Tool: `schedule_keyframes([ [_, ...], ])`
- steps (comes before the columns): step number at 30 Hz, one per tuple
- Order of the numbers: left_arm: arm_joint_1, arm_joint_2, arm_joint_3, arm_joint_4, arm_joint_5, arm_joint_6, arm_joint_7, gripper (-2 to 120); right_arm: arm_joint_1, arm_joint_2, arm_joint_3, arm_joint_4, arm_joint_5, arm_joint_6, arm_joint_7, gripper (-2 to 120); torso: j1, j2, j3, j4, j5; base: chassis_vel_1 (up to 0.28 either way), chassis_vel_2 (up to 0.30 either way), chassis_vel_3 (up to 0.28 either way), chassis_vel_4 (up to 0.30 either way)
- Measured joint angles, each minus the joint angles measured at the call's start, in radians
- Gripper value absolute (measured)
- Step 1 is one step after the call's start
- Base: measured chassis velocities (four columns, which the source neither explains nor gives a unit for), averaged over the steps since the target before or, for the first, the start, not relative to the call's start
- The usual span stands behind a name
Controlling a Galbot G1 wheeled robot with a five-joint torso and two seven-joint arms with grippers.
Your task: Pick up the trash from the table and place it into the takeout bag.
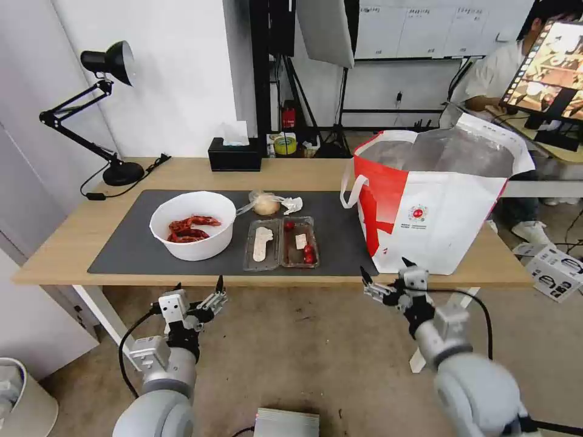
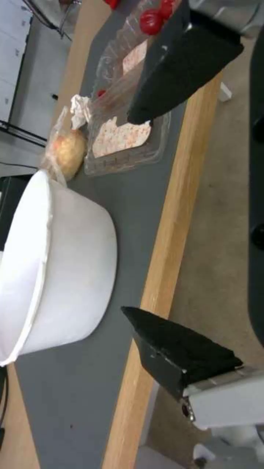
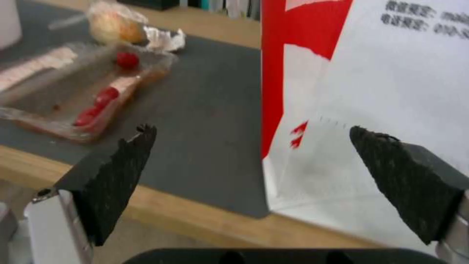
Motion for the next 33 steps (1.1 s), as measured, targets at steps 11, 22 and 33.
schedule_keyframes([
  [11, 0.003, 0.008, -0.001, -0.003, -0.009, -0.004, 0.006, 100, 0.014, 0.018, -0.058, -0.026, 0.015, -0.029, 0.000, 100, 0.000, 0.000, 0.000, -0.0003, 0.0002, 0.000, 0.000, 0.000, 0.000],
  [22, 0.001, 0.009, 0.008, -0.001, -0.048, -0.002, 0.008, 100, 0.014, 0.031, -0.062, -0.015, 0.047, -0.009, 0.003, 100, 0.000, 0.000, 0.000, -0.0002, 0.0002, 0.000, 0.000, 0.000, 0.000],
  [33, -0.034, 0.009, 0.037, -0.061, -0.613, 0.073, -0.123, 100, 0.000, 0.033, -0.063, 0.006, 0.104, 0.048, -0.007, 100, 0.000, 0.000, 0.000, -0.0002, 0.0002, 0.000, 0.000, 0.000, 0.000],
])
